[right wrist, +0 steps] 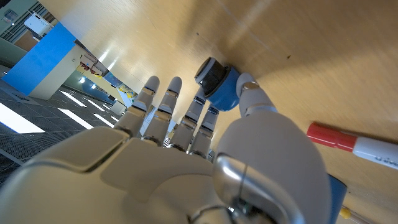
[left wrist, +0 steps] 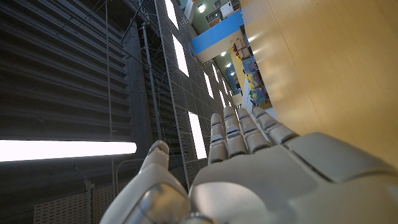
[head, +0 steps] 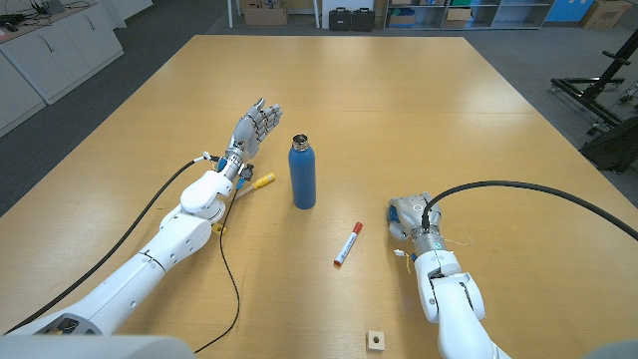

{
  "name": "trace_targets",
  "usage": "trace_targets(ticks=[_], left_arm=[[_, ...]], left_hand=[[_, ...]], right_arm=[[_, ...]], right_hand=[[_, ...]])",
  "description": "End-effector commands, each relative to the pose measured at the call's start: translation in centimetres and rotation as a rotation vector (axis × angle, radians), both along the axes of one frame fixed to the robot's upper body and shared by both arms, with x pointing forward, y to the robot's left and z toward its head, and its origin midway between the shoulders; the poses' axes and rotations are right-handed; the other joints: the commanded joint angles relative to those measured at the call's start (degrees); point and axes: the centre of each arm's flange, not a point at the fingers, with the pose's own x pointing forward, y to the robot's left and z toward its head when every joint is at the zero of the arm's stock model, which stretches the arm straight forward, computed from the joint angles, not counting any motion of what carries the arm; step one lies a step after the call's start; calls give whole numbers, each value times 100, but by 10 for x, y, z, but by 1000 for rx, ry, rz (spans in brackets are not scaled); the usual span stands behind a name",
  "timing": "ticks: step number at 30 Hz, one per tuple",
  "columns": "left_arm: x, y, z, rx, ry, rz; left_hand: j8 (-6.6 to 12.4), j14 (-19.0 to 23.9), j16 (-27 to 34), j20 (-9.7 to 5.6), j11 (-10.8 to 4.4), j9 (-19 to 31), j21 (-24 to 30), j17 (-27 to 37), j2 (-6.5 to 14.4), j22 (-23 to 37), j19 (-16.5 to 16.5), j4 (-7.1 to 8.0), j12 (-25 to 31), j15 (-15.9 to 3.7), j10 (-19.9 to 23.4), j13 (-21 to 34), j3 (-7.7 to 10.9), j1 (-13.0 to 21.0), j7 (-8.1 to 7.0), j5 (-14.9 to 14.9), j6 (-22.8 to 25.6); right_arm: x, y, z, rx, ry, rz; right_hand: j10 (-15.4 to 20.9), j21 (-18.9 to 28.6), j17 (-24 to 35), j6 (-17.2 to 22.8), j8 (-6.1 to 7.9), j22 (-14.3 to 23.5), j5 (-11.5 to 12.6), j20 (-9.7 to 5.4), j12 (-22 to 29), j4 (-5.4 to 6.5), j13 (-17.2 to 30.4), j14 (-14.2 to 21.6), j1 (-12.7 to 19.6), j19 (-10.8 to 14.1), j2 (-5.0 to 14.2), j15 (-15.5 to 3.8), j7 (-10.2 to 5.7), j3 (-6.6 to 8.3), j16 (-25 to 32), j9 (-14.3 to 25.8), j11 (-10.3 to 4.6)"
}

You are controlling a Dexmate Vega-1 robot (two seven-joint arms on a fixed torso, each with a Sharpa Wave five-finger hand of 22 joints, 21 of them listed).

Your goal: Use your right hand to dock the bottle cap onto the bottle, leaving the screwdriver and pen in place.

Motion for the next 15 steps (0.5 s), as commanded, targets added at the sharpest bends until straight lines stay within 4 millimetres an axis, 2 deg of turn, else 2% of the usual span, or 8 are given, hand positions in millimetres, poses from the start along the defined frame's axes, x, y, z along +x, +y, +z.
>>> trace_targets(ticks=[1,9,15], left_arm=[[2,-2,1,2,0,-3],[2,-2,1,0,0,-3],[1,-1,-2,-4,4,-2]], left_hand=[[-14,48,-9,19,4,16,-2,8,43,26,-5,-36,-19,-15,49,13,-4,-19,-11,2,65],[-17,47,-11,22,-6,17,-4,9,46,26,-11,-41,-24,-15,43,13,-4,-21,-10,2,70],[-20,48,-11,22,11,18,-3,9,49,26,-11,-45,-26,-21,43,14,-4,-23,-13,1,73]], right_arm=[[-1,-7,-2,36,-40,31],[-3,-14,0,89,-94,39],[-6,-20,1,161,-147,60]], right_hand=[[260,21,-8,321,86,12,51,-23,38,27,25,138,85,120,70,-777,-107,39,33,13,-26],[328,28,-8,378,107,12,51,-42,33,33,24,194,81,167,68,-771,-109,33,42,11,-26],[410,35,-16,449,132,17,49,-125,20,27,23,82,79,215,31,-751,-112,12,-25,6,-29]])
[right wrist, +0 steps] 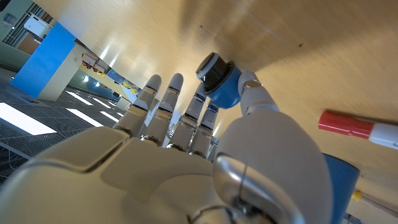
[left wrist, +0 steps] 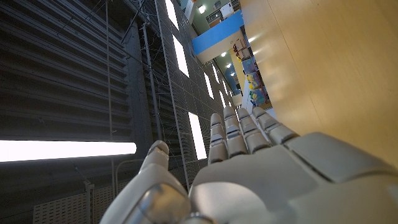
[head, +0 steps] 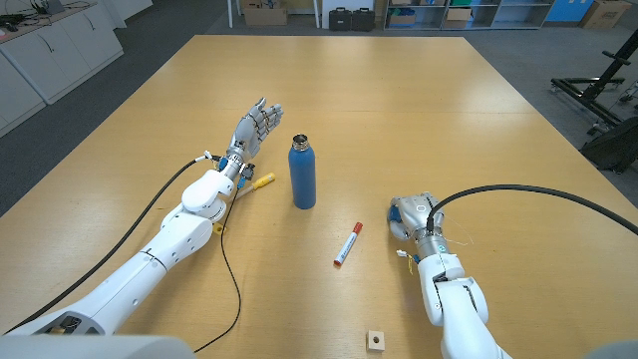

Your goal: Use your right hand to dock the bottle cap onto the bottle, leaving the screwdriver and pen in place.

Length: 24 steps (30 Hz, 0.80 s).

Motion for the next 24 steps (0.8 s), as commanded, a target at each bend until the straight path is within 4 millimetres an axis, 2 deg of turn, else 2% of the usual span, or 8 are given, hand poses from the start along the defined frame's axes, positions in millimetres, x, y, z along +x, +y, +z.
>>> trace_targets(ticks=[1,11,24], left_arm=[[0,0,-2,-4,4,1],[-2,0,-1,-11,-5,-4],[-3,0,0,-6,-4,-4]], left_hand=[[-21,48,-14,25,11,18,-3,9,49,26,-10,-28,-26,-19,44,14,14,-23,10,1,47],[-25,47,-15,23,5,19,-3,10,53,27,-13,-33,-28,-18,48,15,14,-26,16,1,53],[-31,54,-14,21,8,20,-1,10,58,27,-10,-40,-31,-27,47,15,14,-27,11,0,54]], right_arm=[[-5,-10,2,98,-84,23],[-9,-10,7,118,-107,43],[-19,-10,26,138,-151,71]], right_hand=[[210,37,11,322,47,17,32,-43,14,27,21,-81,12,80,48,-726,-244,8,-32,21,-136],[298,39,16,401,75,20,31,-62,8,43,22,-65,-13,112,32,-715,-241,-18,-34,18,-136],[376,36,17,457,93,22,37,-108,2,40,22,-4,-6,130,31,-729,-244,-21,-23,14,-136]])
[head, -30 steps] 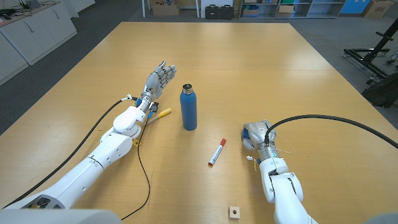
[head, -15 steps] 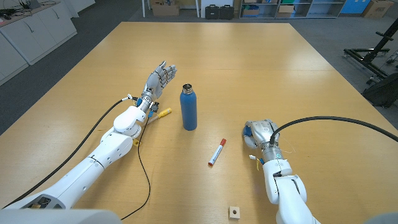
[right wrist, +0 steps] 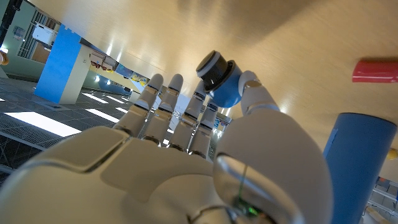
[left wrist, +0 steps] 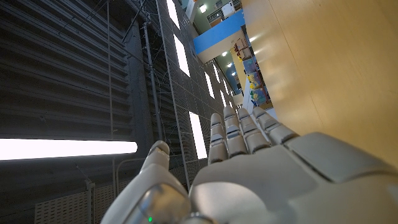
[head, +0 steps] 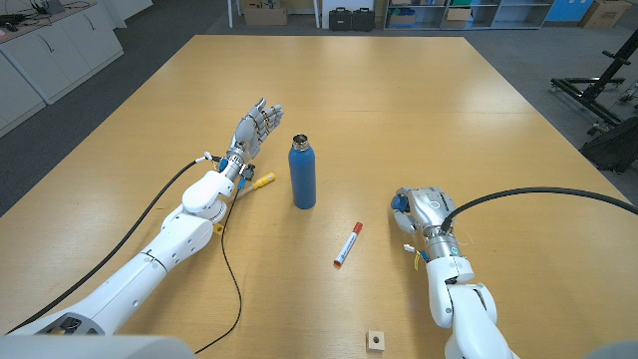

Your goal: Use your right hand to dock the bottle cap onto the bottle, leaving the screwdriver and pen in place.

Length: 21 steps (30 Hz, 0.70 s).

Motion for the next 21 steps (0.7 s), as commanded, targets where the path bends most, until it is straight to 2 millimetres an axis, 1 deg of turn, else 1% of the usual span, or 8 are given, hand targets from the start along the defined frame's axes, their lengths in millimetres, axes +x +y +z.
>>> trace_targets(ticks=[1,9,21], left_arm=[[0,1,1,0,0,1],[-2,4,2,0,-8,2],[-1,5,2,-2,-8,-1]], left_hand=[[-8,55,-14,20,5,20,-1,10,20,27,-11,-42,-31,-26,49,15,13,11,-9,0,36],[-10,52,-16,24,11,21,-2,10,23,27,-15,-46,-29,-23,60,16,13,11,-7,0,40],[-16,52,-17,31,-5,22,0,10,26,27,-10,-52,-33,-30,56,16,13,10,-13,-1,43]], right_arm=[[-9,0,14,19,-47,21],[-12,-4,23,58,-73,50],[-15,-9,39,126,-131,98]], right_hand=[[277,15,16,387,53,7,40,-17,9,26,20,37,-6,38,32,-729,-316,-4,9,12,-213],[307,11,20,409,58,8,41,-49,3,34,20,59,-12,39,42,-731,-317,-7,14,10,-214],[334,8,27,426,62,10,40,-53,-4,49,20,78,-23,43,63,-731,-319,-9,19,7,-213]])
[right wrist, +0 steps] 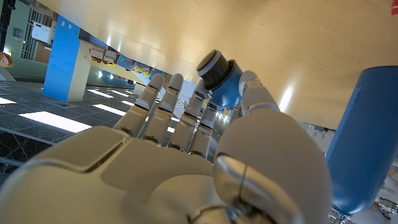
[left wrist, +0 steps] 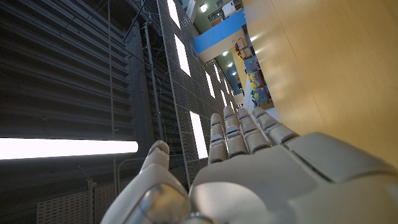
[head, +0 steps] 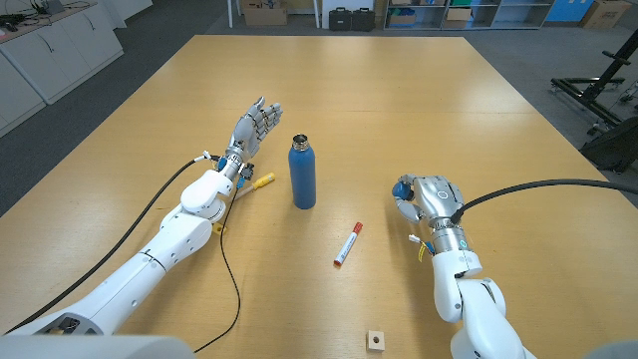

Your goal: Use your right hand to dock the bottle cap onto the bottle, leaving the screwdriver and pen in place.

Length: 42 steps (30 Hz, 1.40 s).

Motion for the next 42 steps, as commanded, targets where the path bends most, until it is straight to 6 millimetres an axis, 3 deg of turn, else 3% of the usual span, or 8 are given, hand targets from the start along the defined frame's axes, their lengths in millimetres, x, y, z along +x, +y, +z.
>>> trace_targets(ticks=[1,25,42], left_arm=[[0,3,0,-3,-2,-1],[3,6,2,-1,-1,2],[13,5,8,17,6,0]], left_hand=[[-15,43,-16,30,-7,22,0,11,27,27,-11,-12,-34,-15,54,16,5,9,-13,-1,46],[-22,48,-16,30,-3,23,1,11,34,27,-11,-24,-32,-14,71,17,5,7,-4,-3,57],[-21,49,-16,29,2,24,-1,11,41,27,-16,-32,-35,-20,74,17,6,6,-7,-4,78]], right_arm=[[-3,-5,15,62,-48,52],[3,-19,31,280,-127,190],[15,-26,53,409,-139,331]], right_hand=[[281,9,12,398,29,11,16,-26,13,38,24,35,-14,15,73,-731,-349,27,19,7,-227],[368,17,31,442,35,14,3,-40,0,75,24,132,-51,62,121,-714,-344,11,53,-2,-228],[412,13,36,492,48,16,-5,-37,-6,82,24,142,-64,64,129,-702,-342,-1,50,-5,-226]])
